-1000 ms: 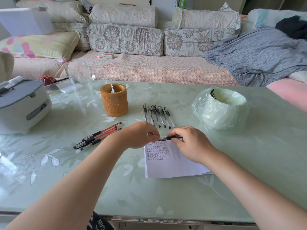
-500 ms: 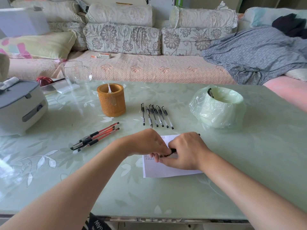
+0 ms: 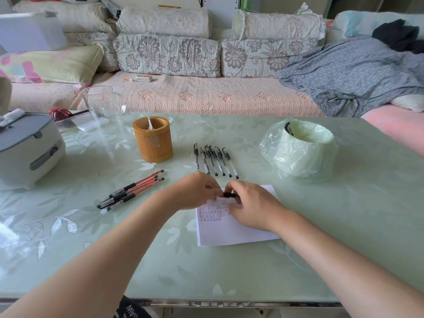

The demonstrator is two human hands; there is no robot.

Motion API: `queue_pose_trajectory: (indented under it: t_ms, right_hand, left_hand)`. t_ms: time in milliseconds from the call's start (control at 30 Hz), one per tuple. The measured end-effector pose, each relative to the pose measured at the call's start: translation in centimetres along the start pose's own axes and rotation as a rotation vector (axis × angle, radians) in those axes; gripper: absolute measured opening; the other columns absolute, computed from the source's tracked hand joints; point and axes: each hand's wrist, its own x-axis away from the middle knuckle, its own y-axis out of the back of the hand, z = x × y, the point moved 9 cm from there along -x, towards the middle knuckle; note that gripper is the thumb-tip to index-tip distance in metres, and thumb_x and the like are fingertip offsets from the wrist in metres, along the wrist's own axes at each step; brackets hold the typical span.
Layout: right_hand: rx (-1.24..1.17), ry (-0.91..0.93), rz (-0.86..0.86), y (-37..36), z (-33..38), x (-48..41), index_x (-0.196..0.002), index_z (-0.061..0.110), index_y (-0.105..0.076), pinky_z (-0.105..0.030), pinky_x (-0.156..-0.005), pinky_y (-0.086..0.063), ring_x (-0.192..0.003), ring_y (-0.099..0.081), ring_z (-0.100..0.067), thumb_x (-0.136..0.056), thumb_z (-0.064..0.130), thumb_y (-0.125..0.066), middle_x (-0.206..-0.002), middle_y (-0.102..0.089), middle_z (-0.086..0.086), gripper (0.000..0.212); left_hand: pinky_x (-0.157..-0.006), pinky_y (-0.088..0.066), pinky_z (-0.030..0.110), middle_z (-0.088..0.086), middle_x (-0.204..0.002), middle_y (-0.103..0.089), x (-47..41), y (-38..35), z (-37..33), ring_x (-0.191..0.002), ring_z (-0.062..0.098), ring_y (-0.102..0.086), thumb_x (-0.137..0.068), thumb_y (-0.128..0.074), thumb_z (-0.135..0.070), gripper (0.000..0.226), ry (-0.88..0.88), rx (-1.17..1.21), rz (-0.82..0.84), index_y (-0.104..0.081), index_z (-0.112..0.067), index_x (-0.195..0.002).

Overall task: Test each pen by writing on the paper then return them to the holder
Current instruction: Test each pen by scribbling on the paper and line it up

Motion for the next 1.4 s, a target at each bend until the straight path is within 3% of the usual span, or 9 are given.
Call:
queue_pose_trajectory:
  t_ms: [133, 400, 633, 833, 900, 967, 1067, 1200, 1400]
  right_hand:
    - [-0.068, -0.016, -0.059, 0.8, -0.5, -0.9, -0.116, 0.019, -0.06, -0.021, -0.078, -0.037, -0.095, -0.051, -0.014, -0.084, 0.0, -0.046, -0.106, -0.047, 0.004, 0.04]
    - [-0.035, -0.179, -0.251, 3.3, -2.1, -2.3, -0.096, 0.026, -0.074, -0.029, -0.08, -0.051, -0.086, -0.062, -0.013, -0.084, 0.015, -0.065, -0.09, -0.068, 0.008, 0.019]
    - [-0.058, -0.369, -0.381, 3.9, -7.0, -3.9, -0.096, -0.011, -0.064, -0.048, -0.08, -0.053, -0.094, -0.064, -0.04, -0.077, 0.007, -0.066, -0.09, -0.069, -0.026, 0.026]
    - [-0.104, -0.379, -0.393, 3.4, -7.7, -5.1, -0.107, 0.0, -0.07, -0.031, -0.088, -0.051, -0.097, -0.066, -0.031, -0.082, 0.01, -0.072, -0.1, -0.073, -0.015, 0.027]
    - [-0.069, -0.352, -0.387, 3.1, -7.4, -5.4, -0.086, -0.001, -0.071, -0.031, -0.076, -0.053, -0.081, -0.065, -0.033, -0.08, 0.009, -0.073, -0.083, -0.071, -0.018, 0.012]
    - [-0.029, -0.334, -0.392, 2.9, -7.4, -5.8, -0.055, 0.007, -0.05, -0.027, -0.058, -0.041, -0.055, -0.044, -0.028, -0.079, 0.008, -0.071, -0.054, -0.049, -0.013, 0.032]
    - [0.023, -0.273, -0.35, 2.6, -6.9, -6.0, -0.053, 0.015, -0.032, -0.033, -0.06, -0.036, -0.062, -0.039, -0.022, -0.083, 0.012, -0.067, -0.055, -0.035, -0.002, 0.047]
    - [0.018, -0.276, -0.226, 1.8, -6.7, -6.1, -0.081, 0.01, -0.063, -0.037, -0.076, -0.049, -0.087, -0.057, -0.027, -0.092, 0.019, -0.054, -0.089, -0.057, -0.005, 0.017]
    - [-0.025, -0.202, -0.119, 0.6, -5.4, -6.6, -0.134, 0.02, -0.057, -0.038, -0.1, -0.043, -0.12, -0.05, -0.024, -0.097, 0.024, -0.054, -0.129, -0.054, -0.004, 0.038]
  left_hand:
    - [-0.059, -0.047, 0.026, -0.008, -0.085, -0.066, 0.1, 3.2, 1.8, -0.072, 0.012, -0.06, -0.094, -0.06, -0.029, 0.014, 0.005, 0.003, -0.192, -0.07, -0.021, -0.098]
    - [-0.08, -0.05, 0.035, 0.001, -0.114, -0.06, 1.2, 6.1, 6.7, -0.102, 0.021, -0.055, -0.095, -0.053, -0.023, 0.024, 0.101, -0.366, -0.378, -0.06, -0.02, -0.117]
    - [-0.082, -0.045, 0.038, 0.012, -0.116, -0.051, 2.9, 7.6, 10.7, -0.113, 0.03, -0.047, -0.089, -0.044, -0.01, 0.028, 0.369, -0.585, -0.361, -0.054, -0.009, -0.116]
    - [-0.075, -0.044, 0.034, 0.009, -0.113, -0.055, 2.6, 7.6, 10.1, -0.111, 0.028, -0.051, -0.089, -0.045, -0.009, 0.027, 0.358, -0.677, -0.371, -0.056, -0.009, -0.114]
    - [-0.072, -0.043, 0.033, 0.008, -0.112, -0.058, 2.4, 7.5, 10.1, -0.108, 0.028, -0.055, -0.089, -0.044, -0.008, 0.028, 0.359, -0.695, -0.356, -0.059, -0.011, -0.113]
    - [-0.071, -0.043, 0.032, 0.006, -0.11, -0.06, 2.0, 7.2, 10.0, -0.107, 0.027, -0.056, -0.088, -0.044, -0.006, 0.03, 0.342, -0.721, -0.34, -0.062, -0.014, -0.111]
    - [-0.069, -0.043, 0.032, 0.004, -0.107, -0.06, 1.6, 6.8, 9.5, -0.104, 0.025, -0.056, -0.089, -0.046, -0.008, 0.027, 0.297, -0.763, -0.33, -0.064, -0.016, -0.108]
    - [-0.068, -0.037, 0.03, 0.003, -0.104, -0.062, 1.4, 6.4, 8.1, -0.098, 0.024, -0.059, -0.091, -0.046, -0.012, 0.022, 0.25, -0.782, -0.332, -0.059, -0.018, -0.108]
    - [-0.065, -0.036, 0.031, 0.001, -0.1, -0.064, 1.8, 6.5, 6.0, -0.09, 0.023, -0.058, -0.098, -0.044, -0.02, 0.017, 0.15, -0.632, -0.397, -0.058, -0.021, -0.107]
